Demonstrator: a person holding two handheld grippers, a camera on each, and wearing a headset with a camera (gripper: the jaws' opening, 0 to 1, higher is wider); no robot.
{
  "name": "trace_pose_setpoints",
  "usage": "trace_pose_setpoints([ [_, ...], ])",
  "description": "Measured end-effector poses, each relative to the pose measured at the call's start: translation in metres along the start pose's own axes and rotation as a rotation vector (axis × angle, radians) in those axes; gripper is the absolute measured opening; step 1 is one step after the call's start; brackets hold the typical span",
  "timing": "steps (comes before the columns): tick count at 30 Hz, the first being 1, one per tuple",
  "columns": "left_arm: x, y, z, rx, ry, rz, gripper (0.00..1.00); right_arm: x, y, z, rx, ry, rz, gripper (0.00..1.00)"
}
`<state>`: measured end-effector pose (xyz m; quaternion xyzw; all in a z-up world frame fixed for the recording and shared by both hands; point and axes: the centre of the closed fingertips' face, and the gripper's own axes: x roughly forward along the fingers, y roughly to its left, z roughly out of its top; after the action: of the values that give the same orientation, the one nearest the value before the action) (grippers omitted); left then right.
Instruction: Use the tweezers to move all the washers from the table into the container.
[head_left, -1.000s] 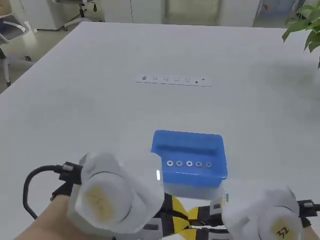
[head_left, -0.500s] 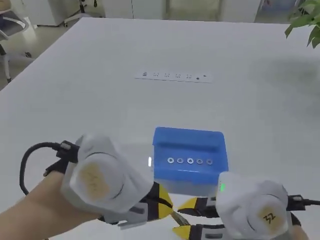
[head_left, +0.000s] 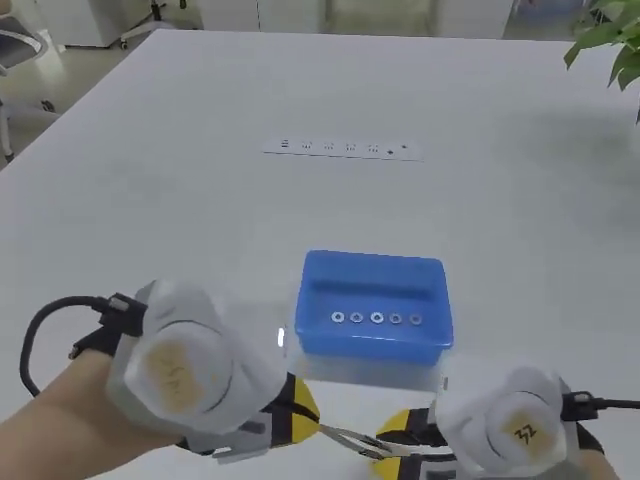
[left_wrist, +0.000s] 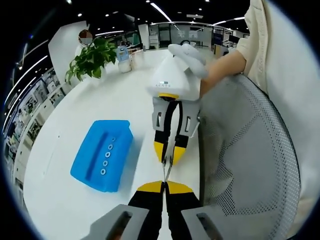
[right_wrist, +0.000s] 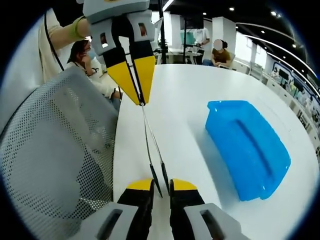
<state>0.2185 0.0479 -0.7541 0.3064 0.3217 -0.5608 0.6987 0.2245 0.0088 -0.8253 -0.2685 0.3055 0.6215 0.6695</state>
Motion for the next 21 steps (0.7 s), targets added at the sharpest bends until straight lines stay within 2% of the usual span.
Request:
trace_pose_setpoints([
  [2, 0.001, 0.001, -0.004, 0.002, 0.015, 0.008, 0.0, -0.001, 0.0, 0.0, -0.006, 0.006, 0.001, 0.06],
  [6, 0.007, 0.001, -0.009, -0.022, 0.012, 0.006, 0.0, -0.005, -0.003, -0.006, 0.012, 0.013, -0.008, 0.06],
  [9, 0.017, 0.003, -0.016, -0.038, 0.027, 0.004, 0.0, -0.009, -0.005, -0.01, 0.015, 0.023, -0.02, 0.06],
  [13, 0.03, 0.004, -0.02, -0.053, 0.039, -0.004, 0.0, -0.013, -0.007, -0.018, 0.021, 0.04, -0.034, 0.06],
  [15, 0.035, 0.008, -0.025, -0.049, 0.058, 0.013, 0.0, -0.015, -0.007, -0.018, 0.033, 0.034, -0.036, 0.07],
  [18, 0.042, 0.009, -0.025, -0.08, 0.052, 0.001, 0.0, -0.015, -0.004, -0.014, 0.042, 0.006, -0.032, 0.02],
  [21, 0.049, 0.012, -0.029, -0.096, 0.057, 0.003, 0.0, -0.013, -0.004, -0.017, 0.028, 0.026, -0.035, 0.0],
])
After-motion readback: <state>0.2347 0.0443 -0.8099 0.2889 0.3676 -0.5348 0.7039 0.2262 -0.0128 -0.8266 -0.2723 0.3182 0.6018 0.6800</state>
